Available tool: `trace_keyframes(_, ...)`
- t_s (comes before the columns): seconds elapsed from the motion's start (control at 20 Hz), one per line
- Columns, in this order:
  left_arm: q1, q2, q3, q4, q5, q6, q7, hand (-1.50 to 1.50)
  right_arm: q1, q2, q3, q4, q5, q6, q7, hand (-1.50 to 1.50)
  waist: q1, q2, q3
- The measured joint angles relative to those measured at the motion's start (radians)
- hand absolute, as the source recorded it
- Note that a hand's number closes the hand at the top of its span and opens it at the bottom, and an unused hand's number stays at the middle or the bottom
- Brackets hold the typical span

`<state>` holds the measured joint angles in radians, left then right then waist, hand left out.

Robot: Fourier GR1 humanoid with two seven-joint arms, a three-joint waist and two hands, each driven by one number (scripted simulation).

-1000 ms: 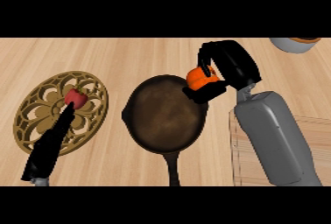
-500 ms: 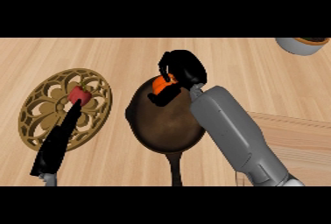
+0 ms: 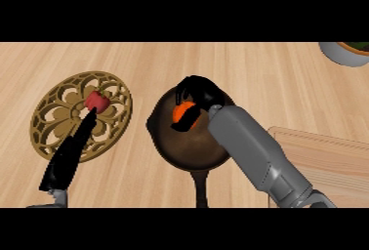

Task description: Pick the squash from the cutting board and place it in the pan

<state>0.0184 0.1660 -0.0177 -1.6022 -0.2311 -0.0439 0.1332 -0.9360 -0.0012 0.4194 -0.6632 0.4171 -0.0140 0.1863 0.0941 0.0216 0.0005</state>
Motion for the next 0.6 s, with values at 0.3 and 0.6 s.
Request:
trace_keyframes(0.3,-0.019,-0.004,-0.008,0.002,-0.001,-0.008,0.010,0.00,0.004,0.001,0.003,0.018,-0.244,-0.073,-0.046,-1.50,0.015,0.003,0.001)
trace_keyframes(0.6,-0.019,-0.003,0.005,0.003,0.007,-0.008,0.016,0.00,-0.004,0.001,-0.030,0.008,-0.404,-0.258,-0.164,-1.50,0.001,-0.001,0.001)
